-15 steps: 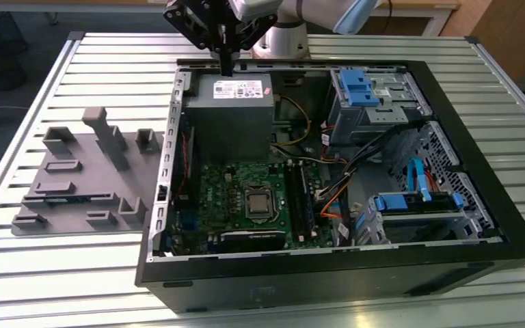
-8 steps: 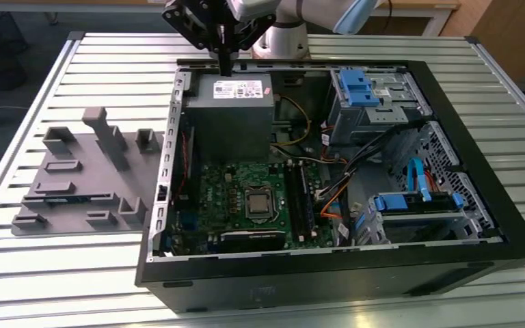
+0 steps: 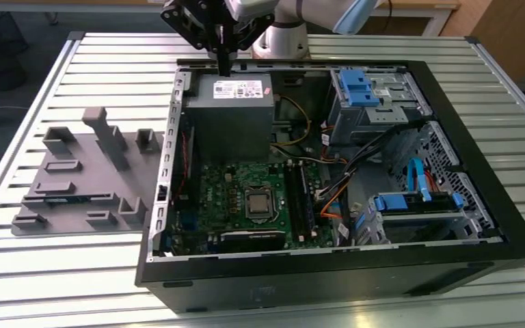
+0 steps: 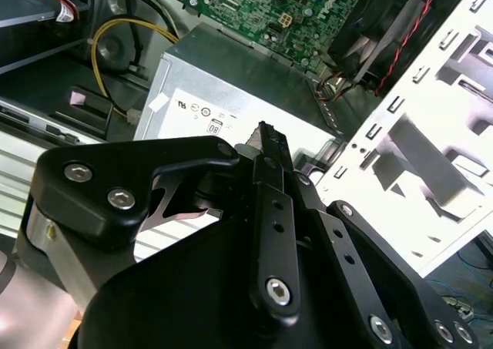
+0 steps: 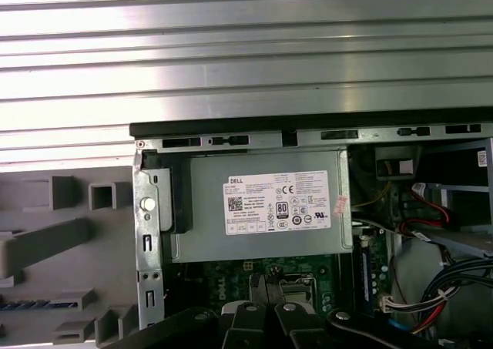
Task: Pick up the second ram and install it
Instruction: 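Reach for the second ram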
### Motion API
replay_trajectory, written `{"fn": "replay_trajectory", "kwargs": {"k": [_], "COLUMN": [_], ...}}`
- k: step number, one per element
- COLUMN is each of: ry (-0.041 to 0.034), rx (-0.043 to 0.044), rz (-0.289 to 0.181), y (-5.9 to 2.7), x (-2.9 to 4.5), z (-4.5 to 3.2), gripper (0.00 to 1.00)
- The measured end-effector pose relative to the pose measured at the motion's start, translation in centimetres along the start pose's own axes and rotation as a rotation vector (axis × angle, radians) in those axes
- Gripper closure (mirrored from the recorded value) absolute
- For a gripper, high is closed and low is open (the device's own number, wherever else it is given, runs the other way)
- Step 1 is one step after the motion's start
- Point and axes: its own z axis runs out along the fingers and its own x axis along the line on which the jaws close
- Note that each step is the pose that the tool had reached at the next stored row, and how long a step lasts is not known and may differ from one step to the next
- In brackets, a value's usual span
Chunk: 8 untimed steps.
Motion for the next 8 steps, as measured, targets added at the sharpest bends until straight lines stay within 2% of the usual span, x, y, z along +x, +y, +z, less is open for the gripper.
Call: {"fn": "replay_trajectory", "kwargs": {"k": [8], "ry": [-0.0001], "rx": [-0.0001], "rz": [0.0], "y": [-0.01], "x": [0.16], "z": [0.01], "gripper": [0.89]}}
